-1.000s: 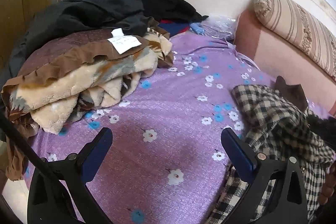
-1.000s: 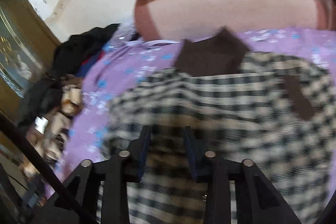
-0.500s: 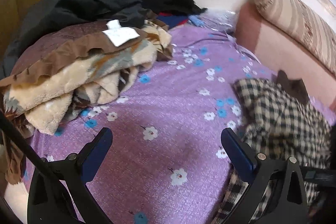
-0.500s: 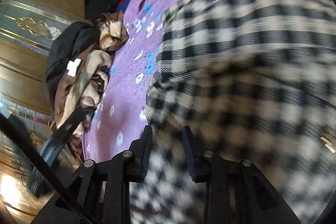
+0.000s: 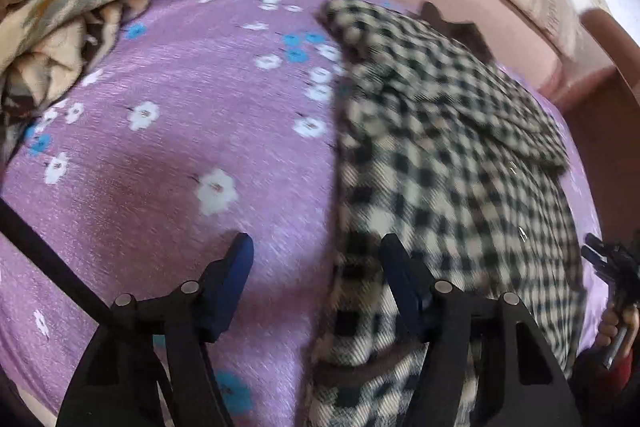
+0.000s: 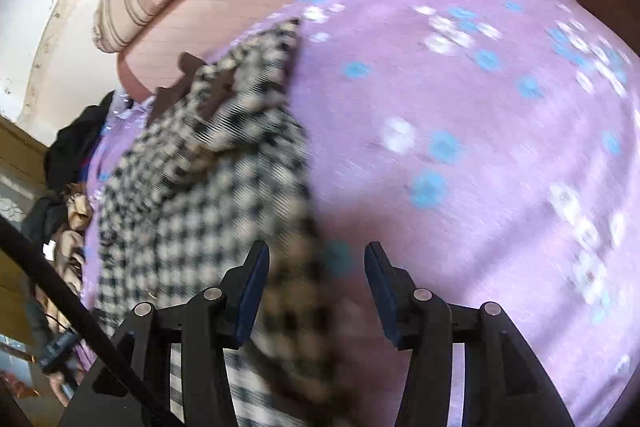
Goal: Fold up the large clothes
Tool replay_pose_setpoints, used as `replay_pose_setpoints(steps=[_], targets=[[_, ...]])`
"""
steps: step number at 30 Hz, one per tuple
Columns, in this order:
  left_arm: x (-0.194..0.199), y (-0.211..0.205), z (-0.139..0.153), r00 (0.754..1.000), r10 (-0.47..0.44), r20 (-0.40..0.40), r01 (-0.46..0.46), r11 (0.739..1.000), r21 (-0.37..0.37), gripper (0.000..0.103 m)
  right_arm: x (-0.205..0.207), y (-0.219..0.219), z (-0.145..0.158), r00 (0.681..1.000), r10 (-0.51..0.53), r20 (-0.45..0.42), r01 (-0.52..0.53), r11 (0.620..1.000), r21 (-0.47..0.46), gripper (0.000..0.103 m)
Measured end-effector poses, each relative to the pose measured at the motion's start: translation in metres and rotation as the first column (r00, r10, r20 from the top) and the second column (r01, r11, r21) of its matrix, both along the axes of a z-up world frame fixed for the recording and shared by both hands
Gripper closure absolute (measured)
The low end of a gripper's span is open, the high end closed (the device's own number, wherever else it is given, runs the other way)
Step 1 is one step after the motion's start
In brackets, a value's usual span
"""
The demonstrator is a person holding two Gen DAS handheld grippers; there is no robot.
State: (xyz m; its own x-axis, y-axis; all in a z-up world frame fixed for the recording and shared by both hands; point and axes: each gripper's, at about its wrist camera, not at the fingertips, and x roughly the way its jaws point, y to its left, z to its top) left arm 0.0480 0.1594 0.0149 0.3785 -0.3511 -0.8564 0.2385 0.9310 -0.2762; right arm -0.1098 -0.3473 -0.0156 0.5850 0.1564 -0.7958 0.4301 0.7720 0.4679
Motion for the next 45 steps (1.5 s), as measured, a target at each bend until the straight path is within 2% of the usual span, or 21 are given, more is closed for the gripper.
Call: replay_pose_setpoints(steps=[2, 5, 7, 8, 11, 13, 19, 22, 27, 28, 29, 30, 31, 32, 35, 40, 45], targets=[[-0.009, 0.002, -0.001, 1.000, -0.013, -0.007, 0.012, 0.999, -0.040, 0.039, -0.011, 0.002, -0.019, 1.000, 0.029, -0.002, -0.029, 0.996, 0.089, 0.049], [-0.025, 0.003, -0.003, 1.000, -0.020, -0.022, 0.017, 0.994, -0.109, 0.040, -0.027, 0.004, -0.025, 0.997, 0.045, 0.067, -0.056, 0.983, 0.173, 0.049], [-0.037, 0.004, -0.006, 0.998, -0.031, -0.057, 0.020, 0.984, -0.177, 0.047, -0.035, 0.009, -0.033, 0.992, 0.070, 0.107, -0.100, 0.947, 0.304, 0.049], [-0.045, 0.003, -0.007, 0.997, -0.038, -0.073, 0.023, 0.980, -0.200, 0.051, -0.040, 0.009, -0.036, 0.990, 0.076, 0.117, -0.111, 0.935, 0.336, 0.049], [-0.068, 0.002, -0.009, 0.995, -0.046, -0.086, 0.025, 0.973, -0.229, 0.053, -0.054, 0.024, -0.041, 0.984, 0.101, 0.144, -0.150, 0.908, 0.391, 0.049], [-0.084, 0.005, -0.010, 0.995, -0.044, -0.089, 0.020, 0.969, -0.248, 0.053, -0.068, 0.032, -0.046, 0.980, 0.116, 0.160, -0.178, 0.873, 0.454, 0.049], [-0.124, 0.023, -0.016, 0.992, -0.020, -0.128, -0.026, 0.938, -0.347, 0.053, -0.102, 0.058, -0.057, 0.972, 0.151, 0.180, -0.226, 0.813, 0.537, 0.049], [-0.133, 0.024, -0.016, 0.992, -0.014, -0.122, -0.028, 0.940, -0.339, 0.053, -0.111, 0.067, -0.054, 0.969, 0.174, 0.176, -0.241, 0.820, 0.519, 0.049], [-0.145, 0.013, -0.014, 0.998, -0.016, -0.069, -0.002, 0.967, -0.257, 0.050, -0.124, 0.086, -0.048, 0.964, 0.210, 0.165, -0.263, 0.857, 0.444, 0.050], [-0.146, 0.013, -0.013, 0.998, -0.015, -0.062, 0.000, 0.969, -0.245, 0.050, -0.125, 0.091, -0.046, 0.965, 0.205, 0.162, -0.256, 0.871, 0.418, 0.051], [-0.147, 0.011, -0.013, 0.998, -0.012, -0.054, -0.001, 0.974, -0.226, 0.050, -0.125, 0.095, -0.045, 0.967, 0.203, 0.155, -0.249, 0.885, 0.393, 0.058], [-0.149, 0.008, -0.012, 0.999, -0.006, -0.048, -0.004, 0.980, -0.199, 0.057, -0.123, 0.098, -0.044, 0.969, 0.203, 0.141, -0.241, 0.900, 0.363, 0.072], [-0.150, 0.008, -0.011, 0.999, 0.009, -0.046, -0.016, 0.986, -0.167, 0.071, -0.122, 0.100, -0.044, 0.971, 0.205, 0.124, -0.235, 0.911, 0.339, 0.080], [-0.149, 0.008, -0.010, 0.998, 0.018, -0.058, -0.026, 0.990, -0.137, 0.092, -0.122, 0.099, -0.043, 0.971, 0.207, 0.116, -0.234, 0.914, 0.331, 0.091], [-0.156, 0.017, 0.002, 0.997, 0.040, -0.060, -0.050, 0.984, -0.172, 0.093, -0.131, 0.091, -0.036, 0.972, 0.188, 0.138, -0.224, 0.914, 0.337, 0.094], [-0.188, 0.035, 0.027, 0.999, 0.026, -0.032, -0.032, 0.979, -0.201, 0.095, -0.172, 0.075, -0.014, 0.959, 0.204, 0.197, -0.262, 0.904, 0.339, 0.095], [-0.211, 0.039, 0.015, 0.998, 0.026, -0.064, -0.038, 0.981, -0.190, 0.095, -0.190, 0.080, -0.022, 0.951, 0.265, 0.162, -0.305, 0.894, 0.327, 0.095]])
